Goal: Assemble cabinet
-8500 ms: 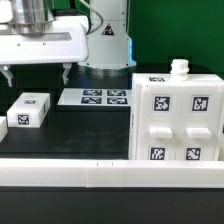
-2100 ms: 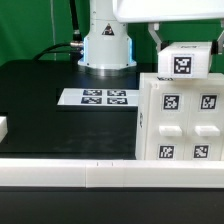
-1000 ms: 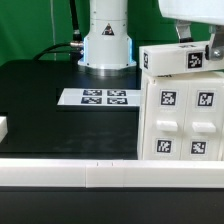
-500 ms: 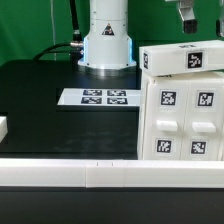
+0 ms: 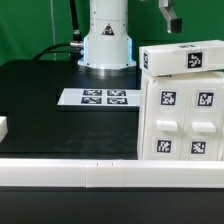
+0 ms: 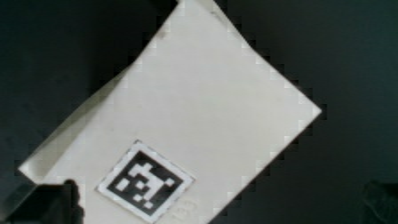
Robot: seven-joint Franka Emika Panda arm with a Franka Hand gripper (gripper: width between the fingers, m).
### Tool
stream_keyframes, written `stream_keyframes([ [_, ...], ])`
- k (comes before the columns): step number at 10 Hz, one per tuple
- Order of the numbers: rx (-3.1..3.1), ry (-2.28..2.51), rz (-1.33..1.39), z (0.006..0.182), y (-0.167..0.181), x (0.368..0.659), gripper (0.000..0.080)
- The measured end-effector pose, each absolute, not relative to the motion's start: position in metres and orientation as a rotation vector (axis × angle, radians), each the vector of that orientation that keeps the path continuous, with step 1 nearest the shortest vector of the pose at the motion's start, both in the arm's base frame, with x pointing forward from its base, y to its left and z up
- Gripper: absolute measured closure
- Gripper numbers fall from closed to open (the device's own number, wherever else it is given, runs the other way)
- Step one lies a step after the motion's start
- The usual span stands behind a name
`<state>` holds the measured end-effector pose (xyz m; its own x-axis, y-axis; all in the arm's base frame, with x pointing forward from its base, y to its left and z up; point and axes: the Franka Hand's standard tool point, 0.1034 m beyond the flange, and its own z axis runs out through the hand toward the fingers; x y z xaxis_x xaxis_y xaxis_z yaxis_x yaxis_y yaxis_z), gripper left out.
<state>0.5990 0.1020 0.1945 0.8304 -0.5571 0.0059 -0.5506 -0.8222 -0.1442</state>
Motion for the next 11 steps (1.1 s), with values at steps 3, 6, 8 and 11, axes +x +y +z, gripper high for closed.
stream_keyframes([
  [3,-3.013,0.187,-0.117,0.1935,0.1013,0.5985,0.0002],
  [6,-3.004,-0.48,-0.144,0.1932,0.1068,0.5969,0.0002],
  [8,-2.977,-0.656,-0.152,0.1929,0.1018,0.5975,0.0002],
  [11,-2.894,-1.008,-0.167,0.1923,0.0994,0.5979,0.0002],
])
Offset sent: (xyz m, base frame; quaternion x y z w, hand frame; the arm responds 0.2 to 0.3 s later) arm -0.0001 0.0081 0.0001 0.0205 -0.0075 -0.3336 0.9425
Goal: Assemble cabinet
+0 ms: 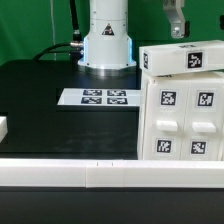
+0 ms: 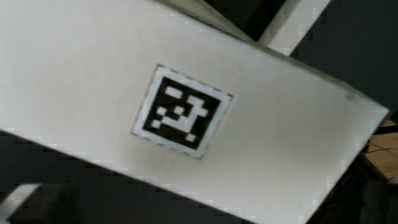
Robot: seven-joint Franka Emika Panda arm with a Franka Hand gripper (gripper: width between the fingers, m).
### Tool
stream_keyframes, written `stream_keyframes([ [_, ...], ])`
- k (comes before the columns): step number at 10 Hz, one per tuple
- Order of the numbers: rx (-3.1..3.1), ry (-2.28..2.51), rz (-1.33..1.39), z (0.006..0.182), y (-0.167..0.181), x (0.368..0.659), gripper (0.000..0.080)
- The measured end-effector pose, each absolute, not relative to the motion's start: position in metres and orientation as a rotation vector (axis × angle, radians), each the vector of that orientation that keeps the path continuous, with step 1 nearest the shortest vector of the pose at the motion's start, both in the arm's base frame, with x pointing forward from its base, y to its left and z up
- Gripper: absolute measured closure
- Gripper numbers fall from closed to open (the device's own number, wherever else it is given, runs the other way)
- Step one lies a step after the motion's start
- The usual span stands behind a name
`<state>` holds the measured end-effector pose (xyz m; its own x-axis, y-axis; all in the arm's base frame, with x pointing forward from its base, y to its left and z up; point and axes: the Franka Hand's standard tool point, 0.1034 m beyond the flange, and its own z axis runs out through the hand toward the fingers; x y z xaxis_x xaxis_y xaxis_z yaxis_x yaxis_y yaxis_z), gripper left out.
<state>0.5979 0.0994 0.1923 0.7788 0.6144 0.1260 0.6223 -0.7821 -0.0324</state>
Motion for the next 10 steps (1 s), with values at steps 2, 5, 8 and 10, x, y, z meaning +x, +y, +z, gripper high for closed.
stream_keyframes([
  [2,-2.671,-1.593,-0.163,0.191,0.092,0.598,0.0002],
  [5,-2.329,-2.115,-0.106,0.184,0.09,0.591,0.0002],
  [8,-2.257,-2.189,-0.088,0.177,0.087,0.588,0.0002],
  [10,-2.262,-2.178,-0.078,0.172,0.086,0.587,0.0002],
])
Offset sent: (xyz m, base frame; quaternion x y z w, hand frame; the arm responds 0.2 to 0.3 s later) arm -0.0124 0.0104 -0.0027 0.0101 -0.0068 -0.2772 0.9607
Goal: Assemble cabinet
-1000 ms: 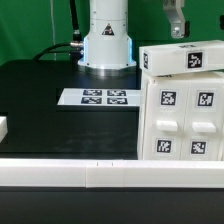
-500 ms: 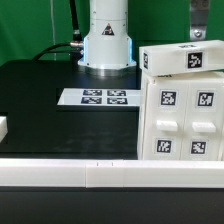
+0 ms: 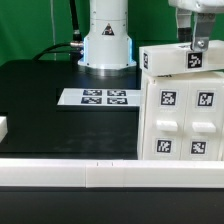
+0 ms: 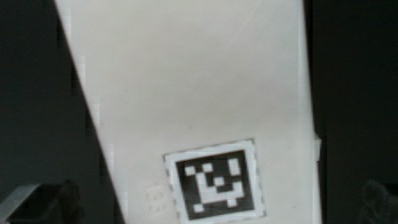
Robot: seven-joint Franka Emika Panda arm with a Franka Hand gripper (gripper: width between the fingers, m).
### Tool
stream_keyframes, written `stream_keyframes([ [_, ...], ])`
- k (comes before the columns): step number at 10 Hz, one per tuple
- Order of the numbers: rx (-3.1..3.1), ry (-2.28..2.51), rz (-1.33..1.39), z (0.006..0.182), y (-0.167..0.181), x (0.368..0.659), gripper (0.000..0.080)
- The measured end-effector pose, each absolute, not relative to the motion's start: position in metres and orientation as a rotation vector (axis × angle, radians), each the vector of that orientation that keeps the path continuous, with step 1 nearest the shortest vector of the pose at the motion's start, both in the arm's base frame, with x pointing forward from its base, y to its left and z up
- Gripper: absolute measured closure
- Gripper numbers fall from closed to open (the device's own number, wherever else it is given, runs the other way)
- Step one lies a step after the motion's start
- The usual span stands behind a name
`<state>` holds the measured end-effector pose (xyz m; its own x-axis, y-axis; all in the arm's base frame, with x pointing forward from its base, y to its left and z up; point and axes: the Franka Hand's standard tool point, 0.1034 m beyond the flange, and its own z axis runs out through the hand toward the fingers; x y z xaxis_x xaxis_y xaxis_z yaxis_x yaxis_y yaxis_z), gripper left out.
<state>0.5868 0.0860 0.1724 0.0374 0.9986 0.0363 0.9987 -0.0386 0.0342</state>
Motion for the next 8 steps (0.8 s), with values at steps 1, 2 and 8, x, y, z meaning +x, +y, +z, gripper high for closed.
stream_keyframes([
  [1,-2.273,-2.16,-0.069,0.1673,0.086,0.5856,0.0002],
  [2,-2.281,-2.151,-0.066,0.1663,0.0861,0.5853,0.0002],
  [8,-2.354,-2.066,-0.062,0.1644,0.0821,0.5854,0.0246],
])
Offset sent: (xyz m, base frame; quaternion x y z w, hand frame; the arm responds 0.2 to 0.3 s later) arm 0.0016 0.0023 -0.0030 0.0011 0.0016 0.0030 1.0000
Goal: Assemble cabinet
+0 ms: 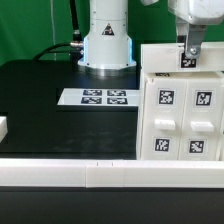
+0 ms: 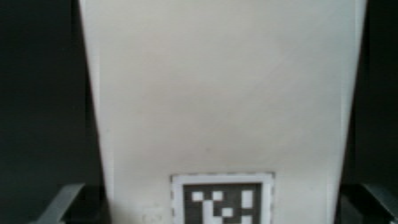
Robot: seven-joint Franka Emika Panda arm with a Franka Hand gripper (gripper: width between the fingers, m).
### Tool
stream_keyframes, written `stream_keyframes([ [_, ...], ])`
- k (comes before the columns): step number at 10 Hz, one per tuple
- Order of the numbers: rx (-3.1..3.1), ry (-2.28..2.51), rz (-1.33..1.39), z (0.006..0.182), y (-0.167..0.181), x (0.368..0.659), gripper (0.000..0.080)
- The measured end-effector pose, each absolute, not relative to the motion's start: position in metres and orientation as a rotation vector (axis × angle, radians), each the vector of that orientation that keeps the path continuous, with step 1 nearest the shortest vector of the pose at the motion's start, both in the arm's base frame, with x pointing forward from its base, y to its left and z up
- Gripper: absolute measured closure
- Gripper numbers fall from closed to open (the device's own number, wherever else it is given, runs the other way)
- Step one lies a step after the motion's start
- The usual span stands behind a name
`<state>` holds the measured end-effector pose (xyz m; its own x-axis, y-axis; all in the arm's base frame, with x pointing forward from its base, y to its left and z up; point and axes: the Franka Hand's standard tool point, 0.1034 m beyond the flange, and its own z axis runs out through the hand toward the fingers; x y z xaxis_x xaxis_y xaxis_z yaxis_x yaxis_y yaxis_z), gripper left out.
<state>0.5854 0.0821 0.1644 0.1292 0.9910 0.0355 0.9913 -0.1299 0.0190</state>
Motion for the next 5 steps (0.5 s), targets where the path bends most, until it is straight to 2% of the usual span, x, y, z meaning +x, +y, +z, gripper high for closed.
stream_keyframes([
  [5,-2.803,-1.378,-0.07,0.1634,0.0823,0.5852,0.0245],
])
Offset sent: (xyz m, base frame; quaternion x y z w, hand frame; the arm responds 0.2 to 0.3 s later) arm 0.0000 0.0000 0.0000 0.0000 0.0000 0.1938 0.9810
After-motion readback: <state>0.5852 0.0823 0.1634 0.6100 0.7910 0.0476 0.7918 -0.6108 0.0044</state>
